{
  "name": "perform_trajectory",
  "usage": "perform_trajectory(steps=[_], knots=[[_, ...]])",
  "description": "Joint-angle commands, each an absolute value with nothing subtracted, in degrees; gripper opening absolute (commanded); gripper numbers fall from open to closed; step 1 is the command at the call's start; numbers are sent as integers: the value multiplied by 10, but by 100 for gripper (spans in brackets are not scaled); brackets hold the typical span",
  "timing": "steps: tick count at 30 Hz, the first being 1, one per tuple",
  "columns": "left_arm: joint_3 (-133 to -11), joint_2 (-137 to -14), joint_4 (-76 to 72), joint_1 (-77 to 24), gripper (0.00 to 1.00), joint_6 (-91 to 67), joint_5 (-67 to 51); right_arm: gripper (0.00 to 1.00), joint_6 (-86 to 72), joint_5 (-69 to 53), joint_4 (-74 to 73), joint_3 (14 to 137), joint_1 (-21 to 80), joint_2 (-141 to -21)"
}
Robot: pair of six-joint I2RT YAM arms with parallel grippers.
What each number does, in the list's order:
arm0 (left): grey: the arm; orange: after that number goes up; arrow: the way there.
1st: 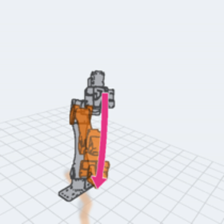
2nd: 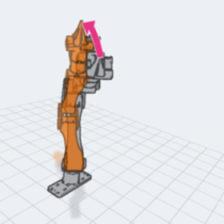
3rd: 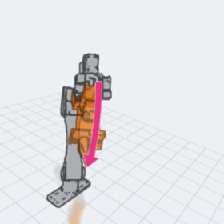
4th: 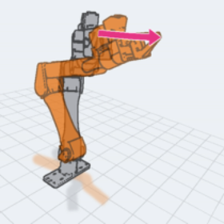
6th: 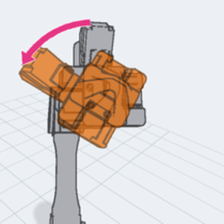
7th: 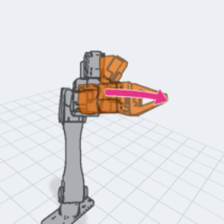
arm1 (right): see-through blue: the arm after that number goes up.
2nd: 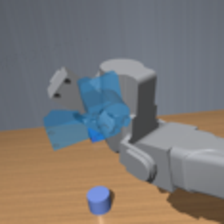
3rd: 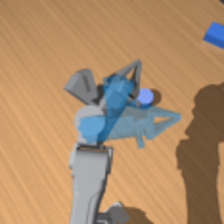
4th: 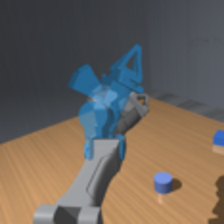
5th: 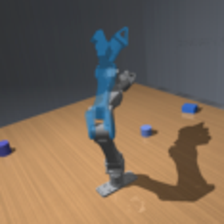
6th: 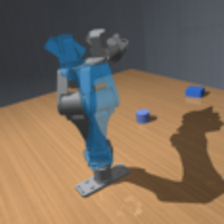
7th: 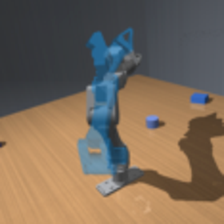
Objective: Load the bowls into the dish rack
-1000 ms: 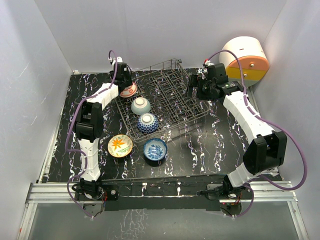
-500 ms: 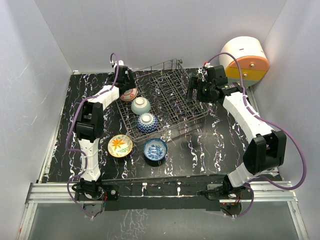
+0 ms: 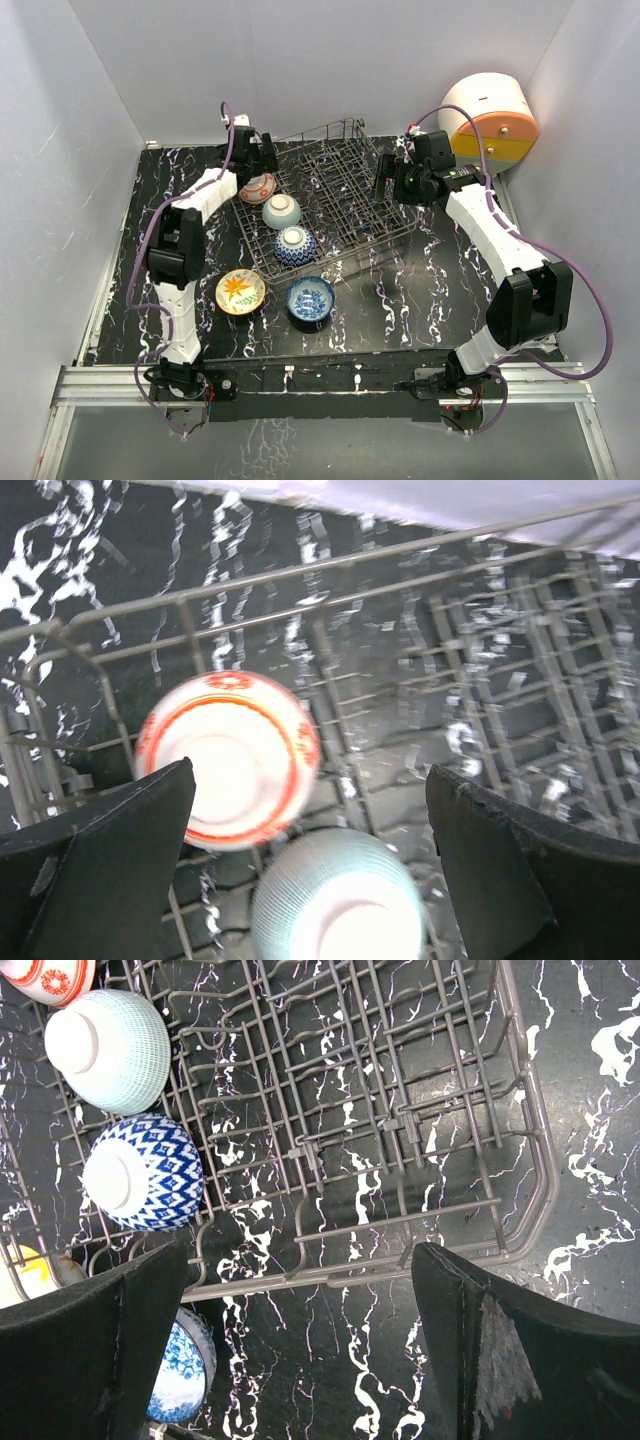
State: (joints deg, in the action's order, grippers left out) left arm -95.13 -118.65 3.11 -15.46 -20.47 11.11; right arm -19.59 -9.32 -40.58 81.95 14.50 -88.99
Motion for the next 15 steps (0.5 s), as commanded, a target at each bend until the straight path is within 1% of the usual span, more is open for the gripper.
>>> perform_trajectory(steps=[1, 6, 10, 12, 15], knots=[[-948, -1062, 61, -215, 97, -173, 85, 99, -195, -101, -386, 843, 142, -886], [-871, -955, 149, -264, 97, -168, 99, 99, -197, -106, -386, 844, 142, -887], [-781, -831, 219, -301, 97, -174, 131, 99, -193, -119, -377, 835, 142, -881], [-751, -789, 266, -325, 97, -184, 149, 99, -196, -131, -376, 831, 142, -882], [-718, -723, 337, -366, 90, -222, 178, 99, -200, -152, -372, 825, 142, -883]])
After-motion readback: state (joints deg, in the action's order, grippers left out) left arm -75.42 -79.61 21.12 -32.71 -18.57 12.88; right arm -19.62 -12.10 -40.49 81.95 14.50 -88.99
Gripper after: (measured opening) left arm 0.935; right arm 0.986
